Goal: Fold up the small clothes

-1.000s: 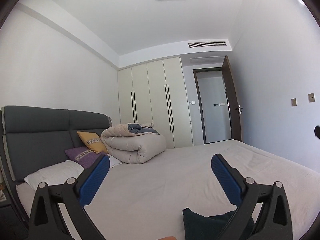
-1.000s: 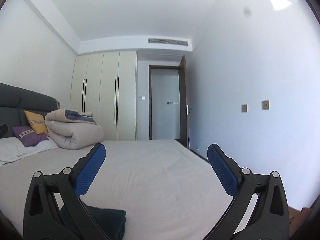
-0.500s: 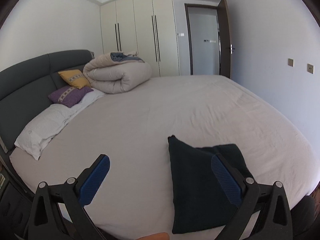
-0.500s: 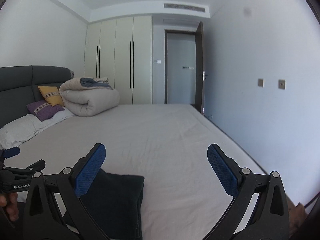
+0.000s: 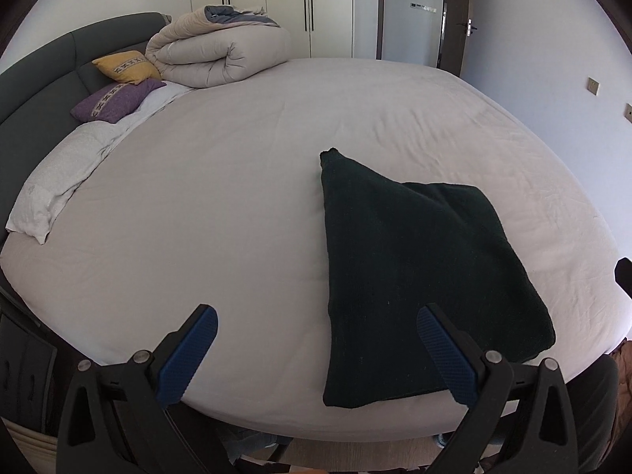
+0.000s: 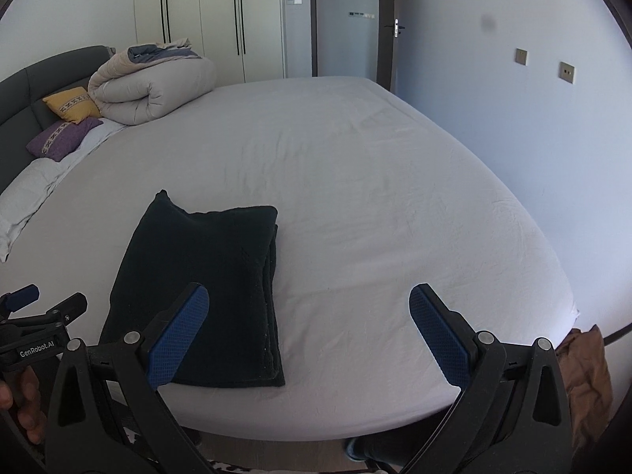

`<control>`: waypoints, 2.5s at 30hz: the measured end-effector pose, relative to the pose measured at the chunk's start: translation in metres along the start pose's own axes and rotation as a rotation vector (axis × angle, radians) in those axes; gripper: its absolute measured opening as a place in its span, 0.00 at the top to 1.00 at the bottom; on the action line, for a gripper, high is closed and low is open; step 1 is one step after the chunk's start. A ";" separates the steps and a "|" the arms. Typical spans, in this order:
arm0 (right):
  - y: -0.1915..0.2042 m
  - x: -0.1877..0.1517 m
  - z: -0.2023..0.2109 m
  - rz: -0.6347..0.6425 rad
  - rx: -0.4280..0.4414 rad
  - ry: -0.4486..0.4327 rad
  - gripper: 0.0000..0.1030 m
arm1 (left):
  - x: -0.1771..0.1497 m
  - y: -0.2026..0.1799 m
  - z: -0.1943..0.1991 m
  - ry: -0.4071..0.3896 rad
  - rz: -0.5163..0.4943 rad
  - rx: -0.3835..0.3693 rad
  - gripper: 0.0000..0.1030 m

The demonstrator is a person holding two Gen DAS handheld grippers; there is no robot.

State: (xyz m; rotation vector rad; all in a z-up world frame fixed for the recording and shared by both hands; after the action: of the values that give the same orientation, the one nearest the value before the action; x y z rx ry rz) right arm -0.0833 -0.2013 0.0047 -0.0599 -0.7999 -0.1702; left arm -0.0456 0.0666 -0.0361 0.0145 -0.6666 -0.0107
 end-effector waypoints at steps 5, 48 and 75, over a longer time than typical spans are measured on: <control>0.002 -0.014 -0.012 -0.001 0.006 0.034 0.00 | -0.005 -0.003 -0.006 0.022 0.008 -0.010 0.00; 0.032 -0.012 -0.014 0.053 0.038 0.090 0.00 | -0.017 -0.006 -0.016 0.065 0.017 -0.019 0.00; 0.040 -0.013 -0.019 0.055 0.043 0.097 0.00 | -0.020 -0.007 -0.018 0.073 0.013 -0.022 0.00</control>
State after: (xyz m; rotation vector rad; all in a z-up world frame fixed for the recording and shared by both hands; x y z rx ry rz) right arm -0.0719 -0.1625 -0.0177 -0.0325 -0.7044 -0.1032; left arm -0.0505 0.0604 -0.0630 -0.0107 -0.5931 -0.0052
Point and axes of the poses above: each gripper's, at about its wrist camera, not at the fingertips, and z roughly against the way its jaws point, y to its left, x to its top, the point moved 2 cm from there along -z, roughly the way its jaws point, and after that the axes turned 3 degrees about y, right-handed, at the moved point
